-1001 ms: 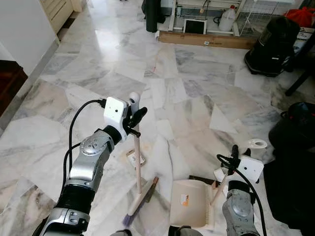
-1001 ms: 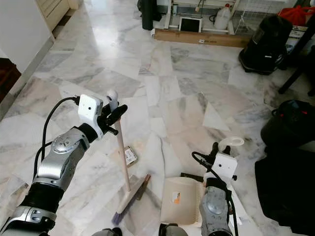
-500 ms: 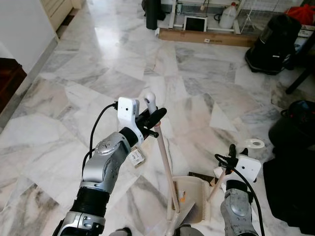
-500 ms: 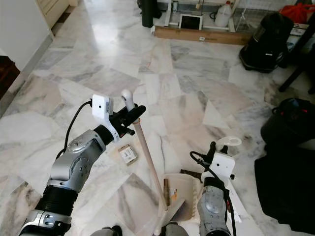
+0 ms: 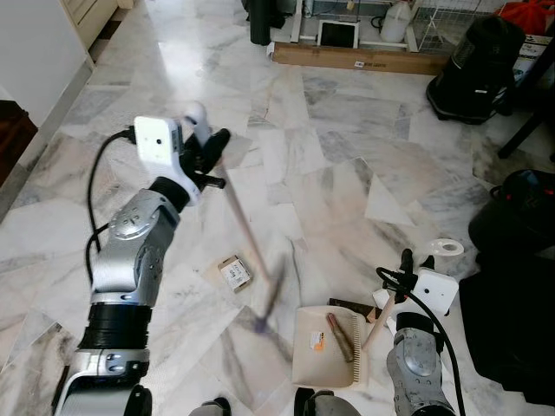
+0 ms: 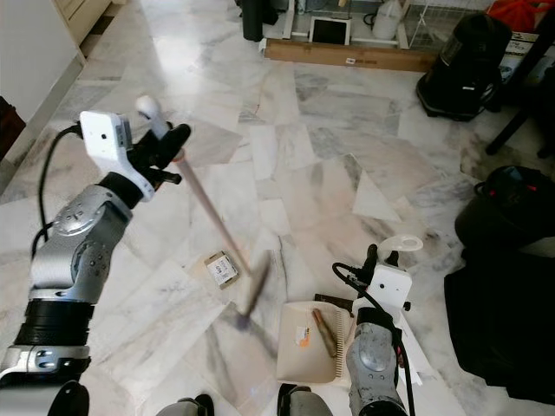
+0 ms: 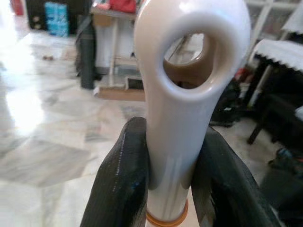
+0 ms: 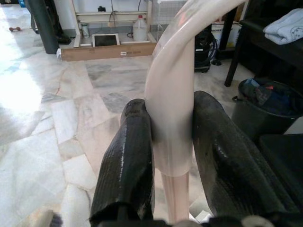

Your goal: Sweep floor

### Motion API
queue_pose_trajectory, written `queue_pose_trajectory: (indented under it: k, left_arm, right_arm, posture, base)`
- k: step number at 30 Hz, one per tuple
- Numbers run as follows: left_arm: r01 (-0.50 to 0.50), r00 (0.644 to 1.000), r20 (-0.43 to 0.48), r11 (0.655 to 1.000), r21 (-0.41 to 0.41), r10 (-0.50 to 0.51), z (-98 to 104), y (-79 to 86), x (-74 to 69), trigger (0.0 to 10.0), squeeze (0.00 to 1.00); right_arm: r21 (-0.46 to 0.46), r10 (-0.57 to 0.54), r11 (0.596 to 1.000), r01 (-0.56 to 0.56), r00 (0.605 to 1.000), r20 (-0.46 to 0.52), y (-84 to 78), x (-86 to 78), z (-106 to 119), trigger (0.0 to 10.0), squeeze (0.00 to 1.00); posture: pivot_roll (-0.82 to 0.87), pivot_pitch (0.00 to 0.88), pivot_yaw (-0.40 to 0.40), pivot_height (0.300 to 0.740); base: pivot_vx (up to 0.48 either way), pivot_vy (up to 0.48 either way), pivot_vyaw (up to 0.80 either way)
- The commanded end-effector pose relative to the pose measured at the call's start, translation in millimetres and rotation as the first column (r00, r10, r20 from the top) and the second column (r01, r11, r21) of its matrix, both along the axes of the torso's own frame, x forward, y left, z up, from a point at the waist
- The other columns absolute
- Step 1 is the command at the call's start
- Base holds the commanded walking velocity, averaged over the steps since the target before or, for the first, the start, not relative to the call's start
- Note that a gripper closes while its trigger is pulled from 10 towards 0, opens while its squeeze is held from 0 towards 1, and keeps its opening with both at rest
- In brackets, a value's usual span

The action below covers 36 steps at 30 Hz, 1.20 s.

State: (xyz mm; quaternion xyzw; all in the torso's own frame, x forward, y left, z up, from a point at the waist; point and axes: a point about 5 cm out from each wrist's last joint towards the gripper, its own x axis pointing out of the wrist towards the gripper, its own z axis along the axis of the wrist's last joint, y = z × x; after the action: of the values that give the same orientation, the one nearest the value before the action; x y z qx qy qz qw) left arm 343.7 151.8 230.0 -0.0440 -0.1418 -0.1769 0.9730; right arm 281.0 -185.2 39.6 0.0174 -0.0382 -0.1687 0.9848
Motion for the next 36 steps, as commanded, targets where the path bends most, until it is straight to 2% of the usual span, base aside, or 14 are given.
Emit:
queue_pose_trajectory:
  k: [1,7,8,13,16,21,29,31,33,36]
  left_arm:
    - [0.016,1.000,-0.004,1.000,-0.016,-0.016,-5.6,-8.5,-1.8,10.0,0.00]
    - [-0.059,0.997,0.051,0.996,0.071,0.056,-8.8,-5.4,-1.4,10.0,0.00]
    - [-0.083,0.994,0.083,0.991,0.108,0.074,-9.5,-6.2,-1.4,10.0,0.00]
    - [-0.066,0.993,0.109,0.985,0.160,0.049,-12.0,-15.0,-0.7,10.0,0.00]
    - [-0.083,0.990,0.125,0.986,0.141,0.065,-8.9,-13.3,1.6,10.0,0.00]
    - [-0.115,0.982,0.166,0.981,0.156,0.088,-4.7,-10.5,3.7,10.0,0.00]
    - [-0.165,0.964,0.234,0.973,0.159,0.126,1.1,-8.1,5.9,10.0,0.00]
    - [-0.201,0.953,0.264,0.960,0.193,0.147,0.5,-9.3,5.8,10.0,0.00]
    - [-0.173,0.956,0.271,0.962,0.211,0.112,-3.8,-18.1,2.6,10.0,0.00]
    - [-0.197,0.955,0.258,0.965,0.173,0.148,-8.7,-18.8,3.0,10.0,0.00]
  right_arm:
    - [0.096,-0.016,0.995,0.027,0.993,-0.116,3.0,-12.1,-22.7,10.0,0.00]
    - [0.142,-0.064,0.987,0.070,0.997,-0.047,-9.1,-0.1,-6.8,10.0,0.00]
    - [0.149,-0.083,0.985,0.082,0.997,0.000,-15.9,6.1,3.9,10.0,0.00]
    - [0.159,-0.120,0.982,0.105,0.989,0.088,-27.8,17.0,25.0,10.0,0.00]
    - [0.185,-0.133,0.977,0.108,0.983,0.128,-29.8,21.9,34.3,10.0,0.00]
    - [0.183,-0.127,0.979,0.095,0.977,0.170,-29.0,27.0,44.7,10.0,0.00]
    - [0.192,-0.146,0.976,0.103,0.964,0.224,-34.7,29.4,57.5,10.0,0.00]
    - [0.193,-0.152,0.975,0.106,0.959,0.240,-38.0,29.7,61.9,10.0,0.00]
    - [0.230,-0.169,0.967,0.108,0.949,0.264,-39.3,29.7,66.8,10.0,0.00]
    - [0.244,-0.174,0.964,0.100,0.937,0.303,-39.5,30.1,76.6,10.0,0.00]
  posture:
    - [0.11,0.258,-0.008,0.740]
    - [0.08,0.230,-0.005,0.740]
    - [0.08,0.194,-0.004,0.740]
    - [0.08,0.153,-0.006,0.740]
    - [0.08,0.127,-0.006,0.740]
    - [0.09,0.086,-0.004,0.740]
    - [0.09,0.045,-0.004,0.740]
    - [0.09,0.032,-0.001,0.740]
    - [0.08,0.015,-0.003,0.740]
    - [0.08,0.006,-0.005,0.740]
  base:
    - [0.000,0.000,0.00]
    - [0.000,0.000,0.00]
    - [0.000,0.000,0.00]
    - [0.000,0.000,0.00]
    - [0.000,0.000,0.00]
    - [0.000,0.000,0.00]
    - [0.000,0.000,0.00]
    - [0.000,0.000,0.00]
    - [0.000,0.000,0.00]
    - [0.000,0.000,0.00]
